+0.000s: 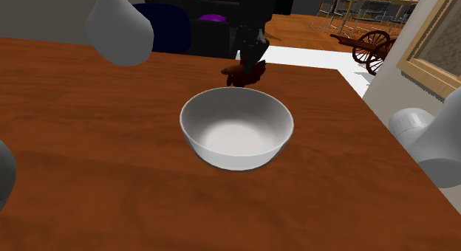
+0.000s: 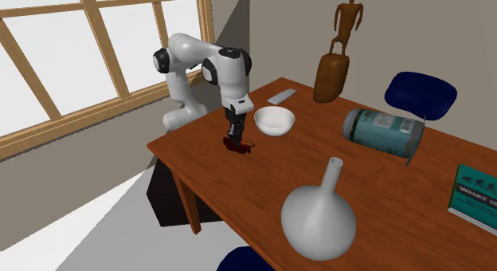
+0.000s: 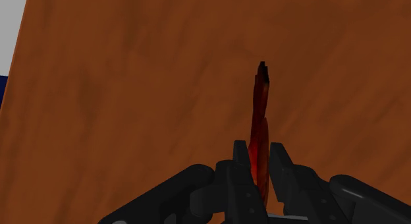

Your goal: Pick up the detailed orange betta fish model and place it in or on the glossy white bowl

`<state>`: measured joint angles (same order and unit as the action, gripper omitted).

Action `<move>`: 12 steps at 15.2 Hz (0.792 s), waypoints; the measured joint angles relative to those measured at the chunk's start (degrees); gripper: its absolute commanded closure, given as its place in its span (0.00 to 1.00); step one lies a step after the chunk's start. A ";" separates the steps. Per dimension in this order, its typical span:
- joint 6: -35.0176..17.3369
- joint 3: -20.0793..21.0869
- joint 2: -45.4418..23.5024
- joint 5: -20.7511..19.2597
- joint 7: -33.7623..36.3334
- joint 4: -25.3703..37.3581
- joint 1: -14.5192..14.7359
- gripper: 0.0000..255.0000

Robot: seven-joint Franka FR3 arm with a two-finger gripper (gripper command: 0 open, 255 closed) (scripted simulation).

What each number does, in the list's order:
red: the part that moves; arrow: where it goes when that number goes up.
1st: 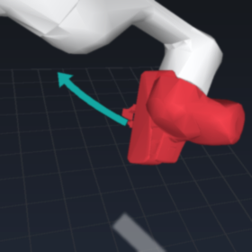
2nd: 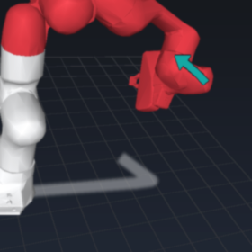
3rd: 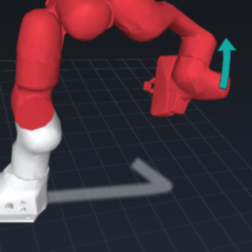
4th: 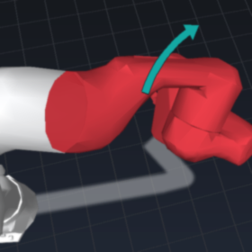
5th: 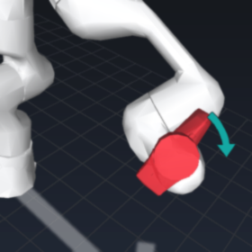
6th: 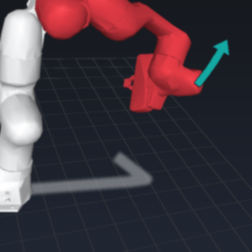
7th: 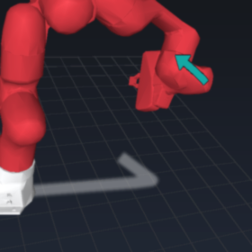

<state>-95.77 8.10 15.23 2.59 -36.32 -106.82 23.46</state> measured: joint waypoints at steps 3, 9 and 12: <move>1.63 -0.04 -0.48 -0.08 0.02 2.09 -0.05 1.00; 6.40 0.06 -1.92 -0.27 0.35 8.30 -0.06 1.00; 8.55 0.04 -2.80 -0.39 0.38 11.34 -0.11 1.00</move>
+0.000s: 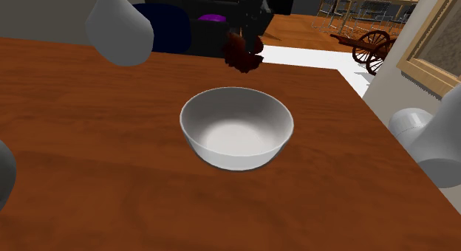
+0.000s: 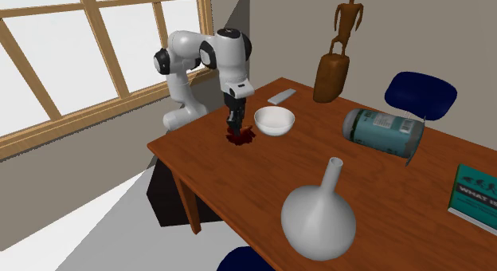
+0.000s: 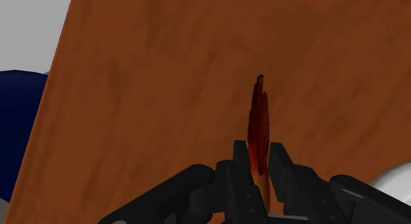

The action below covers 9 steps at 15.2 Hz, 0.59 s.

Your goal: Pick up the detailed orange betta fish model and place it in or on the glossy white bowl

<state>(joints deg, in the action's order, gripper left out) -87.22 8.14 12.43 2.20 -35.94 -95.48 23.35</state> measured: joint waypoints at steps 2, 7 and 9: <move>1.85 0.04 -0.81 -0.11 0.10 2.66 -0.01 1.00; 5.83 0.14 -2.38 -0.30 0.34 8.19 0.00 1.00; 7.73 0.09 -3.31 -0.43 0.29 11.01 -0.07 1.00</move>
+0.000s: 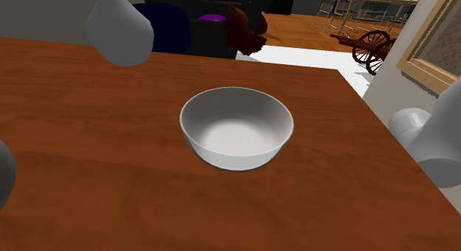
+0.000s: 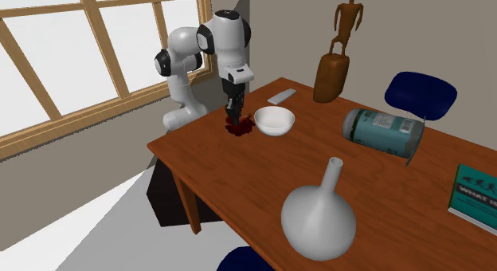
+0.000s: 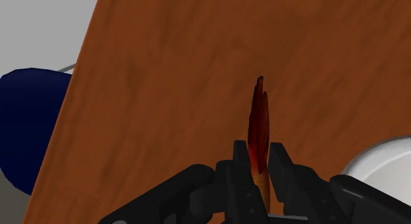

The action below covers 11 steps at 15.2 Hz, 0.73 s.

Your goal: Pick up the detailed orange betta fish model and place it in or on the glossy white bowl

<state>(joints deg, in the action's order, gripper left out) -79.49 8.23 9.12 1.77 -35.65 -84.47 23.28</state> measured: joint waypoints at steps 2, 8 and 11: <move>1.92 0.13 -1.12 -0.15 0.23 3.05 0.06 1.00; 7.25 1.46 -4.24 -0.63 2.48 11.48 1.00 1.00; 8.23 3.74 -4.73 -0.81 6.50 12.98 2.80 1.00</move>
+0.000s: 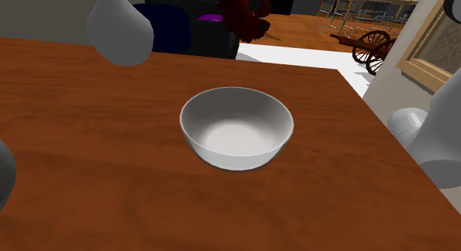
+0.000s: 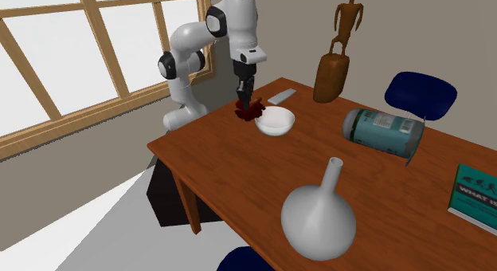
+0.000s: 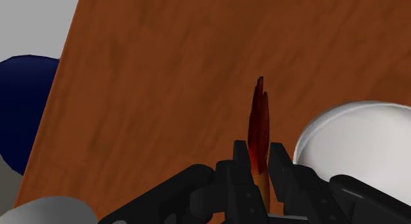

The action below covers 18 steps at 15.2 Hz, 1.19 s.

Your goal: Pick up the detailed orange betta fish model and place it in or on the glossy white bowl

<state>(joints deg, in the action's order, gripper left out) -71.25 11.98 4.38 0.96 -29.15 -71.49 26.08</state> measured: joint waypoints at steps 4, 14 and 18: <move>0.32 3.55 -0.05 -0.23 6.24 0.38 2.83 1.00; 3.24 12.24 -7.01 -3.84 21.40 9.60 10.75 1.00; -0.67 11.78 -4.28 -2.54 21.09 3.20 10.17 1.00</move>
<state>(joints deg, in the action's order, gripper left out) -71.93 23.75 0.10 -1.58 -8.06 -68.29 36.25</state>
